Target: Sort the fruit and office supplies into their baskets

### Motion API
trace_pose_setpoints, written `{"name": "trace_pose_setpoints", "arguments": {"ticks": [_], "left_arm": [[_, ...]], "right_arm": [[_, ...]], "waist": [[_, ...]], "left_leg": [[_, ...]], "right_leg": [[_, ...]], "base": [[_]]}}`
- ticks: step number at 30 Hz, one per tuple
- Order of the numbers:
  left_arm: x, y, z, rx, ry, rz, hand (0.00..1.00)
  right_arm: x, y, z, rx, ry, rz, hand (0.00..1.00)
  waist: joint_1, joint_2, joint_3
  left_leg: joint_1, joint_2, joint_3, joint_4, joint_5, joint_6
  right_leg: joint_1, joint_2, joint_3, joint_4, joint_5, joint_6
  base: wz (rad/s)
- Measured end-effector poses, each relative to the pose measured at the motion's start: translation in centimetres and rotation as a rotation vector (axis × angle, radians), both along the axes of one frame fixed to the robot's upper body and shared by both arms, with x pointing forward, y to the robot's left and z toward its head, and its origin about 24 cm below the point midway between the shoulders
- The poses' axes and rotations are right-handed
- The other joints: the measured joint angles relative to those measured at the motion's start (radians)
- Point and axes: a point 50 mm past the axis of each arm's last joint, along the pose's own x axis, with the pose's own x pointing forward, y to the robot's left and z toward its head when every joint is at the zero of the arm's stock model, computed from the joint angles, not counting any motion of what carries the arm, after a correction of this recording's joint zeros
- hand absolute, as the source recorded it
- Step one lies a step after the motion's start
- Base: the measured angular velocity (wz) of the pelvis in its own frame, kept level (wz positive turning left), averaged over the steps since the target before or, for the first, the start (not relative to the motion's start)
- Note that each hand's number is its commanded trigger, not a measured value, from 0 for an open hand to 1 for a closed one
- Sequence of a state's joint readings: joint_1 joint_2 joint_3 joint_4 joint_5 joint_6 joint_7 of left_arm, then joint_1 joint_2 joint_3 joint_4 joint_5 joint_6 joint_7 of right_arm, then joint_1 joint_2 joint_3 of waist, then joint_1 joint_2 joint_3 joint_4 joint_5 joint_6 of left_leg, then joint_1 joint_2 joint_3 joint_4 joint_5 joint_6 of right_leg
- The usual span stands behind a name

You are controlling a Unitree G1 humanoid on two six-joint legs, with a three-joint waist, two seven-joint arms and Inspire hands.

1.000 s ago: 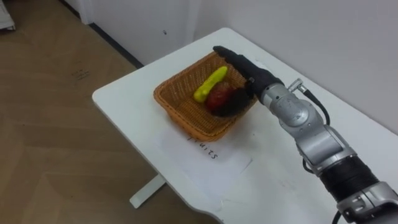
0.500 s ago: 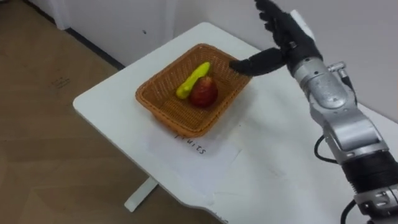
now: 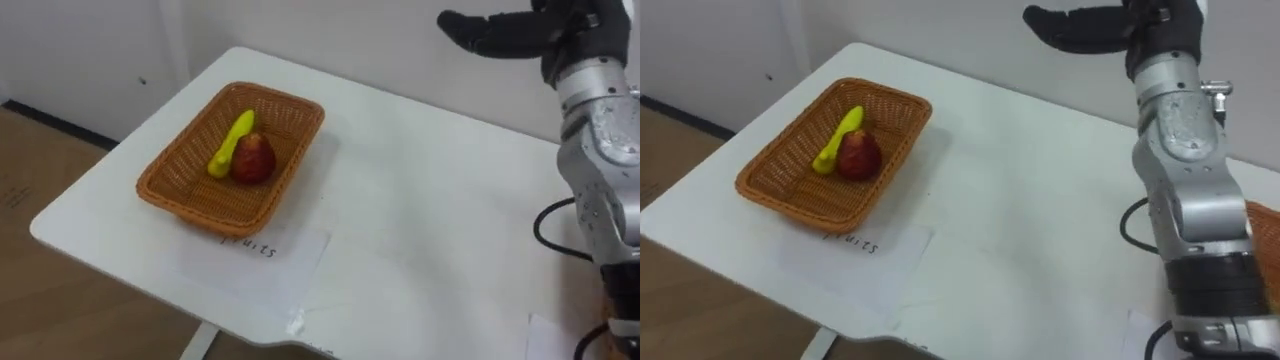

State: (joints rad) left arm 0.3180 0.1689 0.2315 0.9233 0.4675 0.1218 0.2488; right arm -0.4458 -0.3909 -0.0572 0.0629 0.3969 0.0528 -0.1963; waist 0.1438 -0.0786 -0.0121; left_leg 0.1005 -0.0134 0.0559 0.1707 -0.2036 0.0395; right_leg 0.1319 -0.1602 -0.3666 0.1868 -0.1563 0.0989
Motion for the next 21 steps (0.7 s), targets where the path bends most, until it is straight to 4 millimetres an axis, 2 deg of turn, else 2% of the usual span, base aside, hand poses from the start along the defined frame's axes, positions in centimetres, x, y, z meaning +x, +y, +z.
{"name": "trace_pose_setpoints", "arguments": {"ticks": [3, 5, 7, 11, 15, 17, 18, 21], "left_arm": [[-0.1, 0.1, 0.0, 0.01, 0.001, -0.003, 0.0], [-0.2, 0.0, 0.0, 0.019, 0.003, -0.001, 0.0], [-0.2, 0.1, 0.1, 0.025, 0.0, -0.001, 0.0], [-0.1, 0.1, 0.1, 0.026, -0.002, -0.002, 0.0], [0.1, 0.2, 0.2, 0.036, -0.014, -0.004, 0.0], [0.1, 0.2, 0.3, 0.054, -0.023, -0.004, 0.0], [0.2, 0.2, 0.3, 0.058, -0.026, -0.004, 0.0], [0.5, 0.3, 0.3, 0.068, -0.042, -0.005, 0.0]], "right_arm": [[-0.3, -0.8, 0.7, 0.041, -0.037, -0.032, 0.0], [-0.9, -2.4, 0.5, 0.092, -0.041, -0.076, 0.0], [-1.3, -3.4, 0.4, 0.131, -0.046, -0.117, 0.0], [-2.1, -5.5, 0.7, 0.185, -0.064, -0.211, 0.0], [-3.3, -7.5, 0.2, 0.254, -0.059, -0.278, 0.0], [-4.2, -8.7, -0.3, 0.274, -0.049, -0.326, 0.0], [-4.4, -9.0, -0.4, 0.286, -0.045, -0.338, 0.0], [-5.1, -10.0, -0.5, 0.323, -0.052, -0.396, 0.0]], "waist": [[-0.033, 0.001, 0.0014], [-0.043, 0.002, 0.0033], [-0.066, -0.002, 0.0019], [-0.119, 0.002, 0.0054], [-0.151, -0.003, 0.0034], [-0.171, -0.006, 0.0015], [-0.174, -0.006, 0.0016], [-0.211, -0.006, 0.0025]], "left_leg": [[0.016, 0.0, 0.004, -0.004, 0.0, 0.0], [0.034, 0.002, 0.024, -0.011, 0.0, 0.0], [0.032, 0.002, 0.03, -0.014, 0.0, -0.001], [0.025, 0.012, 0.06, -0.025, -0.004, -0.006], [0.028, 0.023, 0.084, -0.027, -0.007, -0.013], [0.031, 0.026, 0.11, -0.027, -0.01, -0.017], [0.031, 0.028, 0.114, -0.027, -0.011, -0.018], [0.04, 0.037, 0.137, -0.027, -0.014, -0.024]], "right_leg": [[0.007, 0.003, 0.017, -0.005, 0.001, 0.0], [0.015, 0.007, 0.044, -0.008, 0.001, 0.0], [0.011, 0.009, 0.063, -0.015, 0.001, 0.0], [-0.014, 0.02, 0.094, -0.016, 0.006, -0.002], [-0.022, 0.031, 0.102, -0.015, 0.008, -0.006], [-0.032, 0.041, 0.126, -0.016, 0.011, -0.011], [-0.034, 0.043, 0.129, -0.016, 0.012, -0.011], [-0.036, 0.052, 0.154, -0.018, 0.014, -0.015]], "base": [[-0.08], [-0.2], [-0.16], [-0.23], [-0.19], [-0.29], [-0.28], [-0.22]]}}
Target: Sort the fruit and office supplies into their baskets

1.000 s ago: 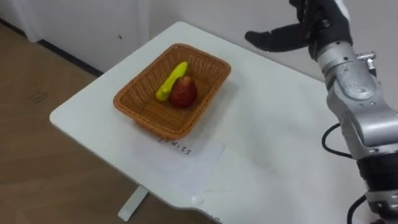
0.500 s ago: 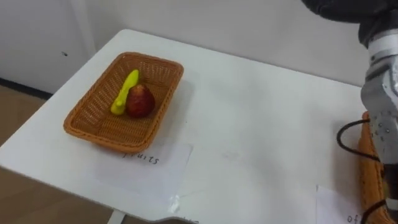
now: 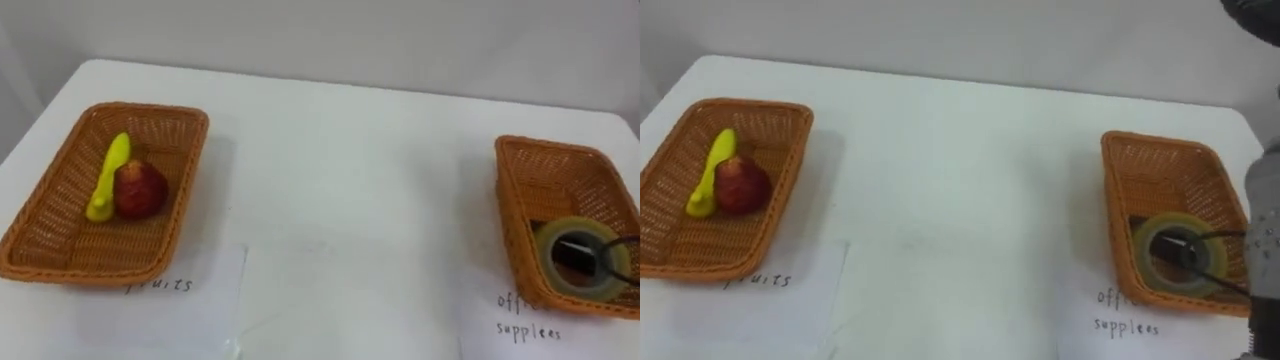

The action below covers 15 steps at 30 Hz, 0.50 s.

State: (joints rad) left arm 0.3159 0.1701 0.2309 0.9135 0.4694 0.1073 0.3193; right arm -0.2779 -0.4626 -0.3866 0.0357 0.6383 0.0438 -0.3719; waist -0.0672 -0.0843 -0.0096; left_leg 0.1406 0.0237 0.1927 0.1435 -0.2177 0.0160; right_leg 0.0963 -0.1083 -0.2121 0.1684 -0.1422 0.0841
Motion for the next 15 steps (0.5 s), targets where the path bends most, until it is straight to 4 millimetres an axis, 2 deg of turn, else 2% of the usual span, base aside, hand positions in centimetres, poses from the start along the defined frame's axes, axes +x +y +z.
{"name": "trace_pose_setpoints", "arguments": {"ticks": [2, 5, 7, 9, 11, 15], "left_arm": [[-0.1, 0.0, 0.0, 0.004, -0.001, 0.0, 0.0], [-0.1, -0.1, 0.0, 0.003, -0.005, 0.0, 0.0], [-0.3, -0.2, 0.0, 0.013, -0.004, 0.005, 0.0], [-0.5, -0.4, -0.1, 0.01, 0.002, 0.009, 0.0], [-0.4, -0.8, -0.2, 0.004, -0.004, 0.011, 0.0], [-0.5, -0.7, -0.1, 0.014, -0.004, 0.013, 0.0]], "right_arm": [[-1.1, -1.3, -0.4, 0.02, 0.01, -0.074, 0.0], [-3.2, -3.4, -1.4, 0.053, 0.038, -0.205, 0.0], [-4.2, -4.2, -2.0, 0.09, 0.054, -0.259, 0.0], [-5.1, -4.9, -2.5, 0.13, 0.063, -0.306, 0.0], [-6.8, -5.9, -3.6, 0.156, 0.1, -0.376, 0.0], [-8.5, -7.4, -5.3, 0.307, 0.117, -0.458, 0.0]], "waist": [[-0.014, 0.001, 0.0014], [-0.023, 0.002, 0.0028], [-0.035, 0.003, 0.004], [-0.042, 0.001, 0.0085], [-0.058, -0.001, 0.0092], [-0.071, -0.009, 0.0086]], "left_leg": [[0.013, 0.005, 0.016, -0.001, -0.003, -0.005], [0.015, 0.017, 0.032, -0.003, -0.008, -0.012], [0.019, 0.02, 0.041, -0.012, -0.008, -0.013], [0.022, 0.024, 0.051, -0.014, -0.009, -0.015], [0.02, 0.03, 0.052, -0.014, -0.012, -0.019], [0.017, 0.036, 0.058, -0.014, -0.012, -0.023]], "right_leg": [[0.004, 0.009, 0.018, 0.0, 0.001, -0.002], [-0.004, 0.018, 0.024, -0.001, 0.004, -0.006], [-0.01, 0.024, 0.024, 0.0, 0.006, -0.01], [-0.012, 0.029, 0.034, 0.001, 0.006, -0.012], [-0.016, 0.034, 0.039, 0.001, 0.007, -0.013], [-0.025, 0.043, 0.042, 0.003, 0.01, -0.018]], "base": [[-0.24], [-0.16], [-0.18], [-0.16], [-0.05], [-0.08]]}}
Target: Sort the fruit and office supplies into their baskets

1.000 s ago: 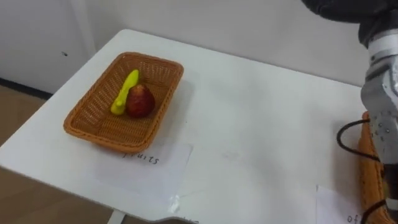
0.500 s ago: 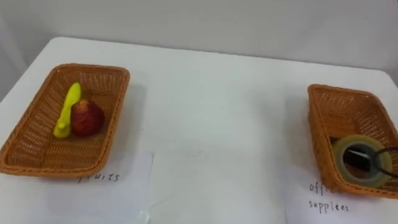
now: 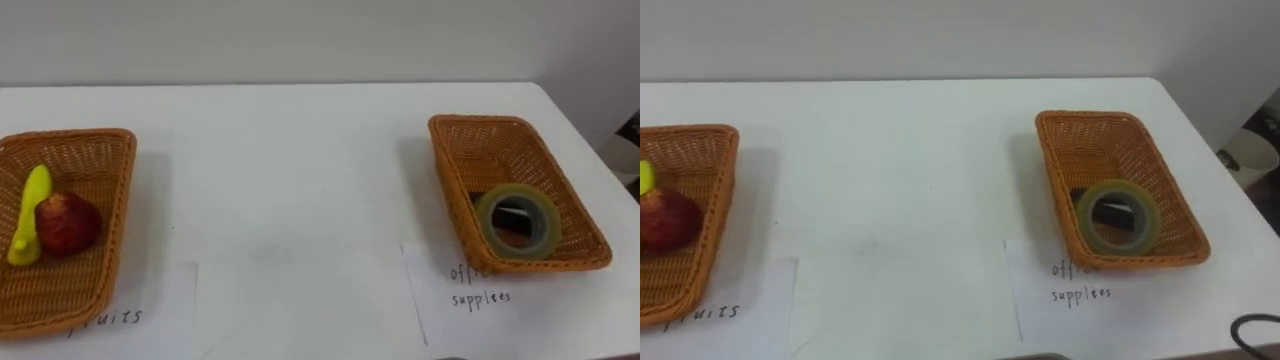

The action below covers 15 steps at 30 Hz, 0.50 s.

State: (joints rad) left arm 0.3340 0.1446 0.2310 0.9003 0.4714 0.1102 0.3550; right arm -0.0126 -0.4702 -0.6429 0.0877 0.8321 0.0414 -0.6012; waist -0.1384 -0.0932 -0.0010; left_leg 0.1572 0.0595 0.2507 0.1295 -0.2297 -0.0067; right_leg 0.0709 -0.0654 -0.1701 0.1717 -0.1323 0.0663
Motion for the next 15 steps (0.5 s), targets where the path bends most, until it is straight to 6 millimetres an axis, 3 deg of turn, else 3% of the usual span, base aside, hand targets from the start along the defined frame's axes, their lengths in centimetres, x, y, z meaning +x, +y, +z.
{"name": "trace_pose_setpoints", "arguments": {"ticks": [5, 9, 15], "left_arm": [[0.0, 0.1, 0.2, 0.009, -0.012, -0.002, 0.0], [0.1, 0.2, 0.2, 0.01, -0.017, 0.001, 0.0], [1.0, 0.3, 0.4, 0.011, -0.047, -0.004, 0.0]], "right_arm": [[-3.1, -1.5, -3.4, 0.142, 0.092, -0.151, 0.0], [-6.2, -2.8, -6.2, 0.319, 0.07, -0.35, 0.0], [-10.5, -2.5, -10.8, 0.5, 0.146, -0.538, 0.0]], "waist": [[-0.019, -0.004, -0.0011], [-0.036, -0.002, -0.0029], [-0.053, -0.004, -0.0029]], "left_leg": [[-0.012, 0.007, 0.019, 0.0, -0.001, -0.005], [-0.011, 0.006, 0.022, -0.001, -0.002, -0.006], [-0.012, 0.007, 0.021, -0.004, -0.002, -0.007]], "right_leg": [[-0.02, 0.006, 0.002, -0.001, 0.004, -0.006], [-0.02, 0.007, 0.005, -0.002, 0.004, -0.006], [-0.023, 0.008, 0.004, -0.002, 0.004, -0.007]], "base": [[-0.1], [-0.03], [0.0]]}}
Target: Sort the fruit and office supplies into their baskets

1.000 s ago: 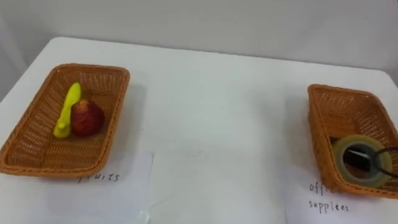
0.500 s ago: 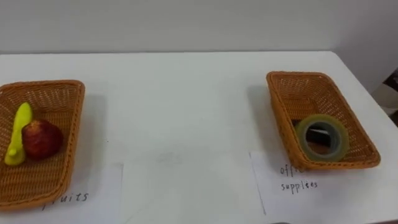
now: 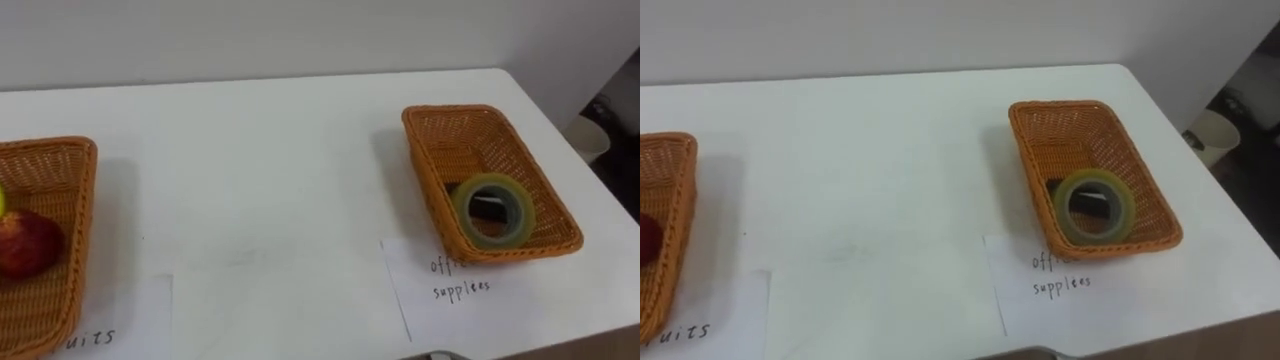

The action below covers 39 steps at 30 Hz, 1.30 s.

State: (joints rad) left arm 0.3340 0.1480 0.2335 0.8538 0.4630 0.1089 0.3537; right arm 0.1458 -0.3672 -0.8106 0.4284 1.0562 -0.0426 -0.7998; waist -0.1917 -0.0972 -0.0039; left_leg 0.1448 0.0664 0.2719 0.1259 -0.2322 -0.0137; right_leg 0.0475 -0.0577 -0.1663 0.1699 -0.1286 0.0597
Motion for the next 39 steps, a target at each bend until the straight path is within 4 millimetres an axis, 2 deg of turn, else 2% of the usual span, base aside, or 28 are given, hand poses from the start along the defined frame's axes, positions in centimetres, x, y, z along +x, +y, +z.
{"name": "trace_pose_setpoints", "arguments": {"ticks": [2, 3, 9, 13, 15, 19, 22, 23, 24, 25, 27, 28, 30, 31, 32, 35, 39], "left_arm": [[0.5, 0.0, 0.0, -0.002, -0.013, -0.003, 0.0], [0.6, 0.0, 0.1, -0.003, -0.018, -0.006, 0.0], [1.3, 0.0, 0.3, -0.003, -0.049, -0.019, 0.0], [1.1, -0.1, 0.2, -0.007, -0.039, -0.021, 0.0], [1.0, -0.2, 0.2, -0.01, -0.036, -0.021, 0.0], [0.1, -0.4, -0.1, -0.029, -0.006, -0.014, 0.0], [-0.5, -0.6, -0.4, -0.052, 0.019, -0.008, 0.0], [-0.9, -0.9, -0.6, -0.065, 0.036, 0.0, 0.0], [-1.1, -1.1, -0.8, -0.074, 0.045, 0.005, 0.0], [-1.5, -1.5, -1.1, -0.092, 0.065, 0.013, 0.0], [-1.7, -2.1, -1.4, -0.121, 0.078, 0.02, 0.0], [-1.9, -2.6, -1.5, -0.134, 0.08, 0.021, 0.0], [-1.6, -3.1, -1.9, -0.151, 0.09, -0.006, 0.0], [-1.3, -3.2, -1.9, -0.156, 0.091, -0.021, 0.0], [-0.7, -3.4, -2.0, -0.163, 0.085, -0.045, 0.0], [0.1, -4.2, -2.2, -0.181, 0.084, -0.111, 0.0], [1.1, -4.8, -2.3, -0.197, 0.052, -0.163, 0.0]], "right_arm": [[-1.9, 0.3, -2.1, 0.076, 0.077, -0.047, 0.0], [-2.7, 0.6, -2.9, 0.105, 0.107, -0.067, 0.0], [-6.8, 2.8, -6.6, 0.251, 0.243, -0.17, 0.0], [-9.2, 5.2, -9.2, 0.391, 0.277, -0.249, 0.0], [-9.7, 6.0, -10.0, 0.435, 0.277, -0.268, 0.0], [-9.3, 8.4, -12.0, 0.483, 0.34, -0.137, 0.0], [-10.0, 10.6, -13.7, 0.549, 0.37, -0.063, 0.0], [-10.4, 11.6, -14.4, 0.572, 0.394, -0.013, 0.0], [-10.6, 12.0, -14.7, 0.58, 0.419, 0.03, 0.0], [-10.7, 13.0, -15.3, 0.591, 0.47, 0.141, 0.0], [-10.6, 14.3, -16.1, 0.607, 0.554, 0.337, 0.0], [-10.4, 15.1, -16.4, 0.6, 0.624, 0.494, 0.0], [-8.9, 16.1, -16.9, 0.526, 0.776, 0.871, 0.0], [-8.4, 16.3, -16.9, 0.5, 0.811, 0.964, 0.0], [-7.2, 16.8, -17.1, 0.443, 0.874, 1.148, 0.0], [-4.4, 18.2, -17.3, 0.325, 0.956, 1.487, 0.0], [-1.3, 19.5, -17.1, 0.167, 1.012, 1.758, 0.0]], "waist": [[-0.001, 0.002, -0.0024], [-0.001, 0.006, -0.0079], [-0.002, 0.019, -0.0086], [0.0, 0.022, -0.0063], [0.005, 0.028, -0.0021], [0.009, 0.03, -0.0023], [0.017, 0.038, -0.0033], [0.027, 0.051, -0.0087], [0.032, 0.049, -0.0074], [0.038, 0.057, -0.0095], [0.05, 0.068, -0.0084], [0.065, 0.074, -0.0061], [0.099, 0.079, -0.0039], [0.11, 0.079, -0.0035], [0.129, 0.079, -0.0032], [0.155, 0.08, 0.0003], [0.19, 0.086, 0.0033]], "left_leg": [[-0.002, 0.0, 0.004, -0.003, 0.0, 0.0], [-0.007, 0.0, 0.009, -0.005, 0.0, 0.0], [-0.01, 0.0, 0.009, 0.001, 0.0, 0.0], [-0.008, -0.001, 0.009, -0.007, 0.0, 0.0], [0.0, -0.002, 0.015, -0.01, 0.0, 0.0], [-0.002, -0.003, 0.018, -0.009, -0.002, -0.002], [0.001, -0.002, 0.016, -0.01, -0.002, -0.002], [0.001, -0.003, 0.014, -0.008, -0.002, -0.003], [0.001, -0.003, 0.014, -0.007, -0.002, -0.002], [0.001, -0.003, 0.011, -0.007, -0.002, -0.003], [0.008, -0.003, 0.011, -0.007, -0.004, -0.004], [0.015, -0.003, 0.011, -0.008, -0.004, -0.004], [0.015, -0.004, 0.01, -0.007, -0.006, -0.004], [0.016, -0.004, 0.01, -0.007, -0.006, -0.004], [0.016, -0.003, 0.01, -0.006, -0.006, -0.004], [0.015, -0.003, -0.022, 0.0, -0.007, -0.003], [0.009, -0.002, -0.044, 0.004, -0.007, -0.003]], "right_leg": [[-0.005, 0.0, 0.0, 0.001, 0.0, 0.0], [-0.014, 0.001, 0.001, 0.002, 0.001, -0.001], [-0.014, 0.001, 0.005, 0.002, 0.001, -0.002], [-0.014, 0.001, 0.007, 0.004, 0.001, -0.004], [-0.018, 0.001, 0.014, 0.015, -0.004, -0.008], [-0.029, 0.001, 0.026, 0.025, -0.006, -0.009], [-0.026, 0.002, 0.021, 0.024, -0.006, -0.009], [-0.025, 0.002, 0.021, 0.019, -0.006, -0.009], [-0.025, 0.002, 0.02, 0.018, -0.006, -0.009], [-0.023, 0.002, 0.016, 0.017, -0.006, -0.009], [-0.017, 0.002, 0.01, 0.013, -0.006, -0.009], [-0.01, 0.002, 0.01, 0.013, -0.006, -0.009], [-0.01, 0.001, -0.003, 0.014, -0.006, -0.009], [-0.011, 0.001, -0.001, 0.014, -0.006, -0.009], [-0.011, 0.001, -0.002, 0.014, -0.006, -0.009], [0.008, 0.0, -0.026, 0.005, -0.005, -0.01], [0.02, -0.002, -0.055, -0.004, -0.005, -0.01]], "base": [[-0.06], [-0.09], [-0.01], [-0.01], [-0.11], [-0.1], [0.0], [0.0], [0.0], [0.0], [0.0], [0.0], [0.0], [0.0], [0.0], [0.18], [0.23]]}}
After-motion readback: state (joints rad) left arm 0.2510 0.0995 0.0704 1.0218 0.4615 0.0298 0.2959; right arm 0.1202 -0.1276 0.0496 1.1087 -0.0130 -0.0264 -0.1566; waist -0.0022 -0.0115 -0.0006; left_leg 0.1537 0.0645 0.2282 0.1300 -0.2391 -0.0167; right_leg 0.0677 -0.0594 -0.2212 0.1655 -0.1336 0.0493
